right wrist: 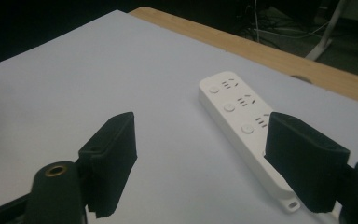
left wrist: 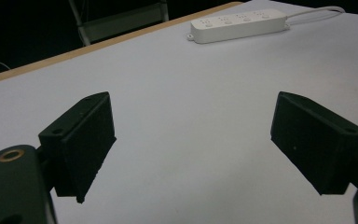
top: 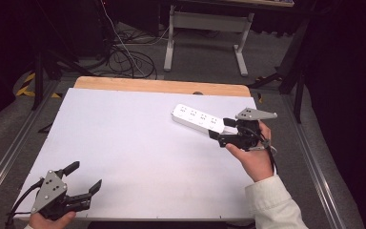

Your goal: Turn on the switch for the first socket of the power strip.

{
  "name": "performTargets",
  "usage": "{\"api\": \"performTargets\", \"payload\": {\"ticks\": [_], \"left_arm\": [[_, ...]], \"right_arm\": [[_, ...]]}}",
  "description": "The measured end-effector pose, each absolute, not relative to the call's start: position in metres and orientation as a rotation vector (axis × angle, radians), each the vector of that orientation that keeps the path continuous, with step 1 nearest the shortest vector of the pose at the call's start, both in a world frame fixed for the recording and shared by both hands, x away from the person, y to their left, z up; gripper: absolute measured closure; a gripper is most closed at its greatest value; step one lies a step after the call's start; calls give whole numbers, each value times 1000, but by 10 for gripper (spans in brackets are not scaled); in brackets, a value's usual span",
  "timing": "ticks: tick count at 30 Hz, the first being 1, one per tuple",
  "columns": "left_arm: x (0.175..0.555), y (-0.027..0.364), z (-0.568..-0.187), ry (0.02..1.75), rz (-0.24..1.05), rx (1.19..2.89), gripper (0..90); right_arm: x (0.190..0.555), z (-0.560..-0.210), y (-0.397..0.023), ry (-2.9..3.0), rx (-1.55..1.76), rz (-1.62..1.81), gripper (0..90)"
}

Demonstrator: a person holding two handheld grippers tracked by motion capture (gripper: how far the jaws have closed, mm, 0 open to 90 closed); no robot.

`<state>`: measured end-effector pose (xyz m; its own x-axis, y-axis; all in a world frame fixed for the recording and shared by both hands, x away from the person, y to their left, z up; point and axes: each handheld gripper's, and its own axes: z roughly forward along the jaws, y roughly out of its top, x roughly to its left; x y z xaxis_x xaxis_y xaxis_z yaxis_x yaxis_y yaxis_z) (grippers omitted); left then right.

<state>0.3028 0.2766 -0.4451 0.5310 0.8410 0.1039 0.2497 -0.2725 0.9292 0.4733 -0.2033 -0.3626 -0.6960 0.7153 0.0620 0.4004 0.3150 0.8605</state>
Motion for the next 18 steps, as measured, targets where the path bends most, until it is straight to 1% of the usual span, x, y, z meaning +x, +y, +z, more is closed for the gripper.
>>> {"api": "performTargets", "payload": {"ticks": [2,3,5,12,15,18], "left_arm": [[303,277,-445,908,760,1796,142],[303,277,-445,908,760,1796,143],[302,277,-445,910,756,1792,142],[302,277,-444,911,749,1787,143],[302,278,-443,912,749,1787,142],[302,278,-443,915,743,1784,142]], "right_arm": [[470,-362,-204,2256,989,1341,251],[463,-362,-205,2249,945,1352,200],[456,-364,-206,2228,898,1352,161],[436,-371,-213,2243,825,1410,120],[425,-380,-221,2255,795,1452,94],[420,-385,-224,2257,780,1472,87]]}}
